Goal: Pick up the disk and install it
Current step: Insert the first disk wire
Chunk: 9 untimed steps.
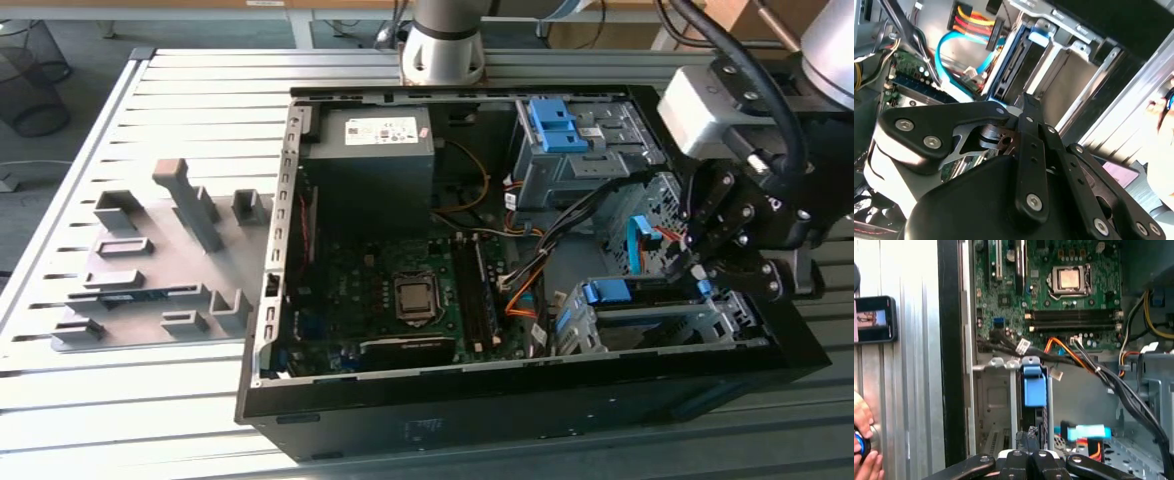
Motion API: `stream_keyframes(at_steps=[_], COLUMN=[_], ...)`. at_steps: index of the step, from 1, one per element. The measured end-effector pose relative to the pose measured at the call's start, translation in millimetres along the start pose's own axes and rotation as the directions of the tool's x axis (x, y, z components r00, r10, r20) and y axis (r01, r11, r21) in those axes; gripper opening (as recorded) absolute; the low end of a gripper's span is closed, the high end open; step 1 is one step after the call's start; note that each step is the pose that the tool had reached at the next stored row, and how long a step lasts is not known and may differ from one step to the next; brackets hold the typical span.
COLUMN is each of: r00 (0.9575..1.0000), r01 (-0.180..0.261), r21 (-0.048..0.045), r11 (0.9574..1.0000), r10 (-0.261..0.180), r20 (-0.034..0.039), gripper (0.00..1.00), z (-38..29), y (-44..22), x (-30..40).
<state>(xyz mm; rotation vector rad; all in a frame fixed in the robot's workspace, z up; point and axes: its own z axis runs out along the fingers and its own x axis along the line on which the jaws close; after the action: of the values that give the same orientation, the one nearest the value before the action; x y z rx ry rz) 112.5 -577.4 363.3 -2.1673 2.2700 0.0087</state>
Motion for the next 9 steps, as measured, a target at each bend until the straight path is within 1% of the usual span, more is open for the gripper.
stream_keyframes(at_steps=[5,9], r00=[1.0,1.0], r01=[0.001,0.002], r21=[-0.0005,-0.0008], r11=[1.0,1.0], r10=[-0.001,-0.002], r20=[0.0011,0.001], gripper=[0.11,0.11], z=[0.0,0.5], y=[-6.1,-9.6], x=[-1.1,-6.6])
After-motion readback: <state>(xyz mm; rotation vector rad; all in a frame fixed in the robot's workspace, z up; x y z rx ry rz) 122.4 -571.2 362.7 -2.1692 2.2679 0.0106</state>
